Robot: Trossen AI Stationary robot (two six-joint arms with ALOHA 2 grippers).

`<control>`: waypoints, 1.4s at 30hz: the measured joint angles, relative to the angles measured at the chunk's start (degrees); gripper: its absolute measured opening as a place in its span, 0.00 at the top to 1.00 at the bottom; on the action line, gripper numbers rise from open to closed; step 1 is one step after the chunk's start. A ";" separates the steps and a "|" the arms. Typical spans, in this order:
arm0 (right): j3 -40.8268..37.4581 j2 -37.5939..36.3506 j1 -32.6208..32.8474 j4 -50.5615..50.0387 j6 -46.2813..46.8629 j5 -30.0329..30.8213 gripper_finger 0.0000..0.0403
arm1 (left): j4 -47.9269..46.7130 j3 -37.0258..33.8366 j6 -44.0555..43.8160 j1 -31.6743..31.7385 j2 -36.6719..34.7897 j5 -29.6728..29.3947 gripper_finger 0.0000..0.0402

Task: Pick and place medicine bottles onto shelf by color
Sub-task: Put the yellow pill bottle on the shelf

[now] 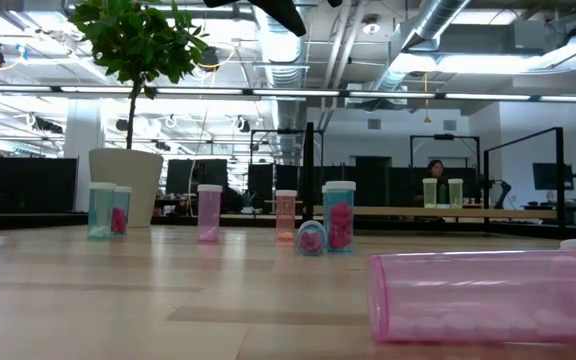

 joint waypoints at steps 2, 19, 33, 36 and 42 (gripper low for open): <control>0.00 -0.11 0.00 1.19 0.00 -0.02 0.75 | -0.01 -0.02 0.01 0.00 0.00 0.00 0.48; 7.18 -3.43 -4.31 -4.96 -5.12 0.12 0.69 | -0.45 -0.02 1.07 -0.04 0.00 1.53 0.48; 7.20 -10.32 -22.56 -25.51 -23.77 1.39 0.67 | -0.52 -0.02 2.16 -1.58 0.00 1.51 0.48; 7.21 -11.80 -28.46 -29.32 -30.23 3.75 0.68 | -0.71 -0.02 2.16 -2.33 0.00 1.52 0.48; 7.20 -15.94 -41.16 -32.43 -43.15 8.93 0.68 | -2.05 -0.02 2.12 -4.15 0.00 1.51 0.48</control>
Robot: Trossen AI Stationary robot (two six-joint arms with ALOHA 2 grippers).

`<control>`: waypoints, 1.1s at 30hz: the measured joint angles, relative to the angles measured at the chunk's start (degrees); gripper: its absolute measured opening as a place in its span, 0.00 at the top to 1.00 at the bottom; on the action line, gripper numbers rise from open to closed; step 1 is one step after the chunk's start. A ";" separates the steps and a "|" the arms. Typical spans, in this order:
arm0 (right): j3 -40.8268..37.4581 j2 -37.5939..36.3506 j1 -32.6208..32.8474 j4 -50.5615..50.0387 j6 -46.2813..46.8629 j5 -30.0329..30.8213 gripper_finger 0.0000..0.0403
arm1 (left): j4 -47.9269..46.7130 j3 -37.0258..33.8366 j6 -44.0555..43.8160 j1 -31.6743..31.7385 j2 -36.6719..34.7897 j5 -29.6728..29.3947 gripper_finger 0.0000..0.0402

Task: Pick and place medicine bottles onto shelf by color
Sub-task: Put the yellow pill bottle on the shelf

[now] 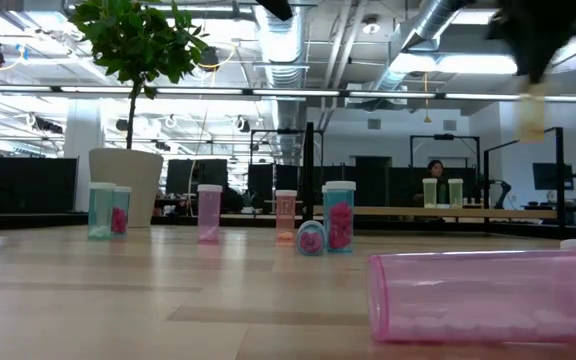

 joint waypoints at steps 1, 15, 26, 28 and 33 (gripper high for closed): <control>0.01 -0.82 -2.30 0.06 -2.14 1.07 0.68 | -0.14 0.00 0.00 -0.26 0.00 -0.02 0.48; -0.01 -7.10 -40.96 0.05 -36.10 6.35 0.67 | -0.86 0.00 -0.62 0.62 0.00 -0.42 0.48; -0.35 -6.78 -61.41 4.41 -51.26 -0.73 0.68 | -1.07 0.00 3.42 11.21 -0.16 -0.86 0.48; -2.08 -7.26 -63.03 5.03 -51.80 -1.53 0.68 | -0.74 0.00 4.43 13.61 -0.20 0.17 0.48; -7.93 -9.89 -65.36 5.97 -53.56 -2.65 0.68 | -0.48 0.00 4.94 19.13 -0.22 4.32 0.48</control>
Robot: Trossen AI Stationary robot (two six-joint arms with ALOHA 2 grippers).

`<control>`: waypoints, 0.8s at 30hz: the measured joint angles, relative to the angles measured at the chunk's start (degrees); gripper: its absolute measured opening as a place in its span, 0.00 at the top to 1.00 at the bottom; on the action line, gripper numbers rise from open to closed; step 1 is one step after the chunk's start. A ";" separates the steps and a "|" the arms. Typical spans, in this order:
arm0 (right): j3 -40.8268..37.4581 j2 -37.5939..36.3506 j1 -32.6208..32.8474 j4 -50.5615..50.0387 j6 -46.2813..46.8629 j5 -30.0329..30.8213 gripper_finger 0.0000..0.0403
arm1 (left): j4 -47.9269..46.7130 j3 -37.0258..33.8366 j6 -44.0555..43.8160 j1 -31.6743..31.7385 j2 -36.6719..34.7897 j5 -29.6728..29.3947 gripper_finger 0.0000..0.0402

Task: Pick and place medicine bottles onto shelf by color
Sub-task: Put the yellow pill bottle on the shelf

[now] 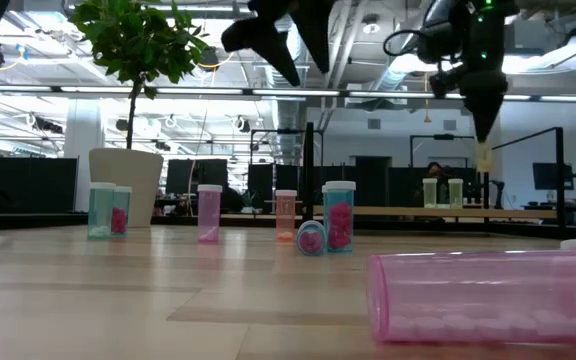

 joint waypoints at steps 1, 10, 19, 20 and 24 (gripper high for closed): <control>-0.99 -0.77 -0.39 0.96 -0.17 -0.02 0.68 | 0.00 0.00 0.14 0.96 0.00 0.30 0.48; -6.87 -5.85 -5.14 8.10 -4.33 -0.28 0.67 | 0.08 0.00 2.57 8.68 -0.04 1.64 0.48; -8.04 -2.71 -6.06 13.12 -11.07 -0.68 0.67 | 3.87 0.00 4.50 14.20 -0.10 3.51 0.48; -8.02 -2.33 -6.54 13.98 -12.12 -0.83 0.67 | 4.33 0.00 4.90 14.52 -0.12 3.85 0.48; -8.02 0.35 -7.97 14.94 -17.59 -2.98 0.67 | 5.76 0.00 6.97 15.54 -0.13 6.01 0.48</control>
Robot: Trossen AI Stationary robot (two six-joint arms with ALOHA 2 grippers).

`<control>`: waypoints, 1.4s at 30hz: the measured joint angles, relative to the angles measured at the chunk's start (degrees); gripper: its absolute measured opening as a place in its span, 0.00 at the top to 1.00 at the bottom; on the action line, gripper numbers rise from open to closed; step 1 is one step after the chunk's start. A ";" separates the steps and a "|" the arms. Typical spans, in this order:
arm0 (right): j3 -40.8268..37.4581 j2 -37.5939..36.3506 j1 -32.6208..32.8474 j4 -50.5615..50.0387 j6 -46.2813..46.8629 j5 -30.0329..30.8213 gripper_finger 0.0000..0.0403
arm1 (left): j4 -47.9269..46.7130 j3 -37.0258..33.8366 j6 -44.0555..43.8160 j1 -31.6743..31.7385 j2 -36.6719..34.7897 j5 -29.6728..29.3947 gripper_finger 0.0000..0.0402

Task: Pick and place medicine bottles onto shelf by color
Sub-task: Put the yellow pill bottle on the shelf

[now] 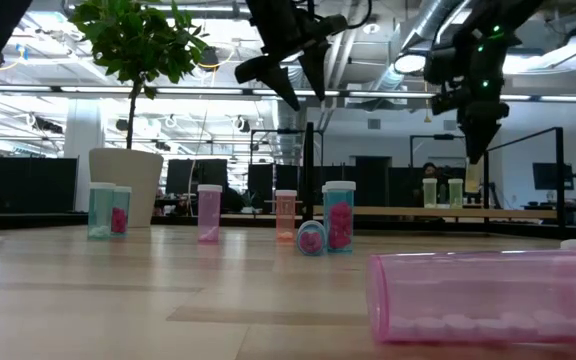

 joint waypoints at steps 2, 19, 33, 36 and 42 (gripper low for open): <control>-0.04 1.40 -0.62 -0.84 -1.69 -0.45 0.67 | 0.27 0.00 1.87 0.37 0.00 0.59 0.48; -0.02 3.01 -5.02 -0.73 -6.70 -3.23 0.67 | 0.26 0.00 15.41 6.59 -0.02 4.63 0.48; 0.00 3.03 -5.62 1.66 11.66 -3.38 0.67 | 0.25 0.00 21.19 9.44 -0.02 5.97 0.47; 0.00 3.03 -5.62 2.74 12.70 -3.29 0.67 | 0.25 0.00 21.97 9.55 -0.02 6.12 0.47; 0.00 3.03 -5.62 2.36 6.30 -3.20 0.67 | 0.08 0.00 24.26 9.48 -0.02 6.21 0.47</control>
